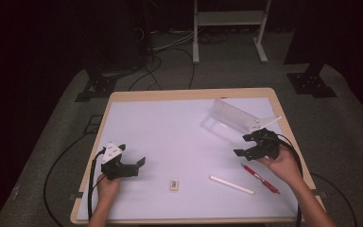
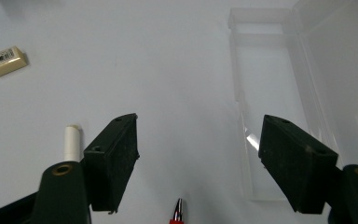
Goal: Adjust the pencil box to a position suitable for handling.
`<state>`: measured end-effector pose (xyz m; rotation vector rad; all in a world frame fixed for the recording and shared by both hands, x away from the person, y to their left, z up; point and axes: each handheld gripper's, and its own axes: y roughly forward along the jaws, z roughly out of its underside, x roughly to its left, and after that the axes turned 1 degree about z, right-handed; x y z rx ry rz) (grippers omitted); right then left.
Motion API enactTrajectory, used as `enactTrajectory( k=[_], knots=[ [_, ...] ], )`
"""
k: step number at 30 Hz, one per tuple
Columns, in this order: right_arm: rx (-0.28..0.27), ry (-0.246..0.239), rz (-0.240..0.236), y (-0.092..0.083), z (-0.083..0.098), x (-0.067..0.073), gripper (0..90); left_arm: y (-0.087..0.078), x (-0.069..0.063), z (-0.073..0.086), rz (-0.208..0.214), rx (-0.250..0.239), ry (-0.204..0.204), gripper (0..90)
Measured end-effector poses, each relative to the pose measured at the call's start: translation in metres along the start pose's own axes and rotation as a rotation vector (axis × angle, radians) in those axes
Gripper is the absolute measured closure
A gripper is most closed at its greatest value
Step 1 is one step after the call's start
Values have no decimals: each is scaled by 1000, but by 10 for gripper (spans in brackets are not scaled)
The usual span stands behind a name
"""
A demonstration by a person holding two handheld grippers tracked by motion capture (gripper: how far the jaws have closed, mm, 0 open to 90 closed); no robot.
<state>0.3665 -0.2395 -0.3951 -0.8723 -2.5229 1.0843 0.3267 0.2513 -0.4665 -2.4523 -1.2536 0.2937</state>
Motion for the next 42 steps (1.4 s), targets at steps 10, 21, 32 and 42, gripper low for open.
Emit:
enactTrajectory(
  k=[10, 21, 32, 42],
  knots=[
    [31, -15, 3, 10, -16, -5, 285, 0, 0, 0, 0, 4, 3, 0],
    [77, -18, 3, 28, -29, -10, 294, 0, 0, 0, 0, 2, 3, 0],
    [121, -14, 5, 47, -33, -16, 297, 0, 0, 0, 1, 2, 2, 0],
    [177, -3, 27, 67, -31, -25, 336, 0, 0, 0, 2, 1, 2, 0]
  ],
)
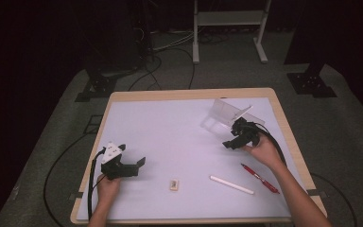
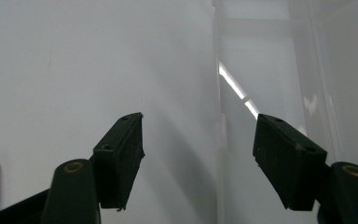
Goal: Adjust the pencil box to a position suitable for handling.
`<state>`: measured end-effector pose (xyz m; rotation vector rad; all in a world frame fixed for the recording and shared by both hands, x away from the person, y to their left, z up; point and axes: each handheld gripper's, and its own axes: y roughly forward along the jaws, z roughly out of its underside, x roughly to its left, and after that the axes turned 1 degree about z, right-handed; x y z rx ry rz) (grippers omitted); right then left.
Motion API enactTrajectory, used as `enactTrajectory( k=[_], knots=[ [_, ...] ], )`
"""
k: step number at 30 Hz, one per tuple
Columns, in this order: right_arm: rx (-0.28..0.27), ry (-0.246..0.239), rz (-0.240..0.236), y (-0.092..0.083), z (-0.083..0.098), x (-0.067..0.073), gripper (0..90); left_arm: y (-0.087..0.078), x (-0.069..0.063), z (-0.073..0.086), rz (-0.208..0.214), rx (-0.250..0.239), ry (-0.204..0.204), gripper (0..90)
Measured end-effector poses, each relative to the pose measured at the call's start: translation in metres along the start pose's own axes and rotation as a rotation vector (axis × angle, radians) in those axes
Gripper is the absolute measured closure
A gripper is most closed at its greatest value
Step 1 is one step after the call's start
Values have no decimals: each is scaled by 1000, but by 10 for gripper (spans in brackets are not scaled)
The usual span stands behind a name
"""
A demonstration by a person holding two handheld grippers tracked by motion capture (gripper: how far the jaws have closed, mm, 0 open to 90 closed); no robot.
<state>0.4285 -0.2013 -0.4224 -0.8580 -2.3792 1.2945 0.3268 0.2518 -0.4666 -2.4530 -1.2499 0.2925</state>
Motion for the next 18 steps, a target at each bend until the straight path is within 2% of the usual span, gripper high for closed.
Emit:
enactTrajectory(
  k=[7, 9, 10, 13, 14, 18],
  knots=[
    [45, 1, 20, 14, -3, -2, 385, 0, 0, 0, 1, 0, -1, 0],
    [64, -9, 48, 19, -4, -1, 459, 0, 0, 0, 1, 0, -1, 0],
    [64, -9, 48, 19, -4, -1, 459, 0, 0, 0, 1, 0, -1, 0],
    [81, -13, 56, 23, -4, -1, 544, 0, 0, 0, 1, 0, -1, 0],
    [86, -7, 72, 24, -3, -1, 581, 0, 0, 0, 2, 0, -1, 0],
    [98, -12, 98, 26, -3, -1, 638, 0, 0, 0, 2, 1, -1, 0]
  ],
)
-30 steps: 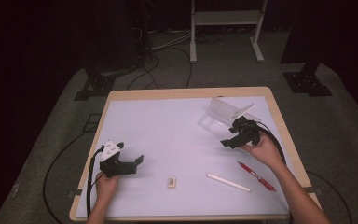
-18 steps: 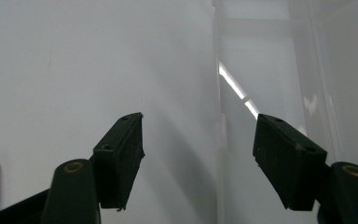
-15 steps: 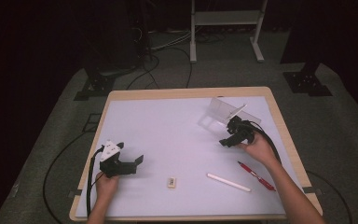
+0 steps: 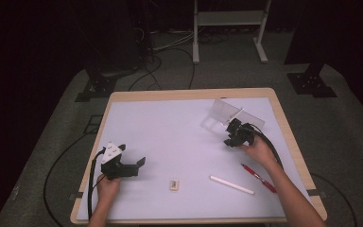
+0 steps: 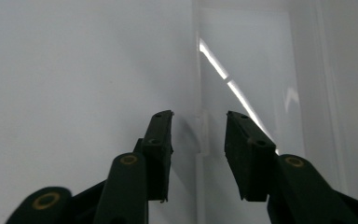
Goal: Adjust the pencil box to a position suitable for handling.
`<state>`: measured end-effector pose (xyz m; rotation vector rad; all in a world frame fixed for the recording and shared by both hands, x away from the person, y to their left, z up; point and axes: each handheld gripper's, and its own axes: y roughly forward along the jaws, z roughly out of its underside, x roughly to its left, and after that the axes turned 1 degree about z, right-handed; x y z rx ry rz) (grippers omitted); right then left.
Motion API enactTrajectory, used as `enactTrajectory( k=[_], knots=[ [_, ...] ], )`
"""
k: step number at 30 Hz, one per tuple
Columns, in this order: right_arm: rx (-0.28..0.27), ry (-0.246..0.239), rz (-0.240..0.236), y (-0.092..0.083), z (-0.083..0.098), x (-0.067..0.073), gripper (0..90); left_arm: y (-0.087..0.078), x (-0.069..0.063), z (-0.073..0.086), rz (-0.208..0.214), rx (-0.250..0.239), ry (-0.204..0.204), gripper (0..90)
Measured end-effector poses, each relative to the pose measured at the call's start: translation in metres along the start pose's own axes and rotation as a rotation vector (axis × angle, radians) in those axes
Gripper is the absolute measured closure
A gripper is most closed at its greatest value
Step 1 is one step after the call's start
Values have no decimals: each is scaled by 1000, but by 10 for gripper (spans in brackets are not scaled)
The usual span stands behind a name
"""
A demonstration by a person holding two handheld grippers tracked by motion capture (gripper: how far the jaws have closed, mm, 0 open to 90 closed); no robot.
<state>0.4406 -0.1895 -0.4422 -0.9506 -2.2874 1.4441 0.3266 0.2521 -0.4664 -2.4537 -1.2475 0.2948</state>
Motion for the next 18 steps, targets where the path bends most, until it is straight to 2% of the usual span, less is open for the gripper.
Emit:
enactTrajectory(
  k=[6, 9, 10, 18],
  knots=[
    [18, -25, 26, 4, -1, 1, 761, 0, 0, 0, 0, 0, 0, 0],
    [17, -26, 20, 4, -1, 2, 798, 0, 0, 0, 0, 0, 0, 0],
    [23, -36, 36, 5, -1, 3, 819, 0, 0, 0, 0, 0, 0, 0],
    [25, -56, 52, 6, -3, 7, 843, 0, 0, 0, 0, 0, 0, 0]
  ],
)
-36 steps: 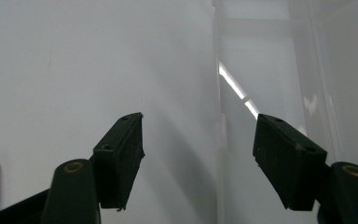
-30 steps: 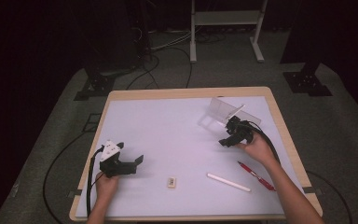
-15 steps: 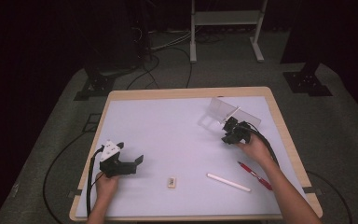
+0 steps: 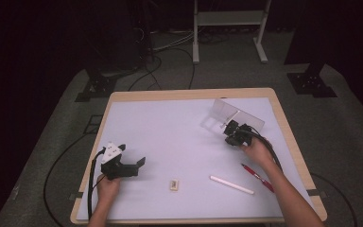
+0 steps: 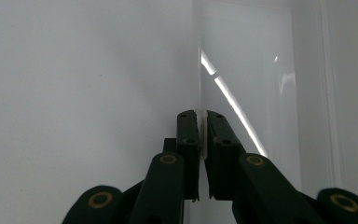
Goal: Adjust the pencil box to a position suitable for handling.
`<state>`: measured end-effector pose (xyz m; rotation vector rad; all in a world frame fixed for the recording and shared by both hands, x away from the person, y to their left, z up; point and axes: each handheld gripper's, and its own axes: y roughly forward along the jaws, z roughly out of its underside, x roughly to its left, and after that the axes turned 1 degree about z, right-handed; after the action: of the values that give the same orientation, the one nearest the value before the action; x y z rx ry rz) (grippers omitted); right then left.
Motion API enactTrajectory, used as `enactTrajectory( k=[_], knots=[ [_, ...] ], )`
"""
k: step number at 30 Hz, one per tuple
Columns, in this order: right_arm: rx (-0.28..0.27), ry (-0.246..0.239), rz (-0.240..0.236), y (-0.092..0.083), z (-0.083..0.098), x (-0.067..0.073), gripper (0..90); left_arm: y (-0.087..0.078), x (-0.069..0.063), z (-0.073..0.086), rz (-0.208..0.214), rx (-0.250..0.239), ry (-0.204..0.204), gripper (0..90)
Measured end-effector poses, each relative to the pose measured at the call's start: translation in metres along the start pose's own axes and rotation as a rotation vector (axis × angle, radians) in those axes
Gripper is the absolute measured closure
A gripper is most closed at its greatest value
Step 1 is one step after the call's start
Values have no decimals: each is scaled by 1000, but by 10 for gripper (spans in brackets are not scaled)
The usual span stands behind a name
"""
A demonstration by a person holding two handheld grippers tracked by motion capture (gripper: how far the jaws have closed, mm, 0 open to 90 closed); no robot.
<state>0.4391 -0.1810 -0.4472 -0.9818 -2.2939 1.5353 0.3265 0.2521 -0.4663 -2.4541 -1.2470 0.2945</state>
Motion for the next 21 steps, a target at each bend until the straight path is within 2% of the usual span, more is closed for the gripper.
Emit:
enactTrajectory(
  k=[2, 3, 10, 13, 16, 21],
  knots=[
    [-1, -8, 7, 0, 0, 1, 845, 0, 0, 0, 0, 0, 0, 0],
    [-5, -20, 25, -1, 0, 2, 847, 0, 0, 0, 0, 0, -1, 0],
    [-24, -31, 52, -6, -1, 3, 848, 0, 0, 0, 0, -2, -1, 0],
    [-41, -43, 81, -13, 0, 3, 855, 0, 0, 0, 0, -1, -1, 0],
    [-58, -34, 78, -18, 0, 2, 855, 0, 0, 0, 0, 0, -1, 0],
    [-111, -65, 72, -37, 0, 9, 854, 0, 0, 0, -1, 0, -1, 0]
  ],
)
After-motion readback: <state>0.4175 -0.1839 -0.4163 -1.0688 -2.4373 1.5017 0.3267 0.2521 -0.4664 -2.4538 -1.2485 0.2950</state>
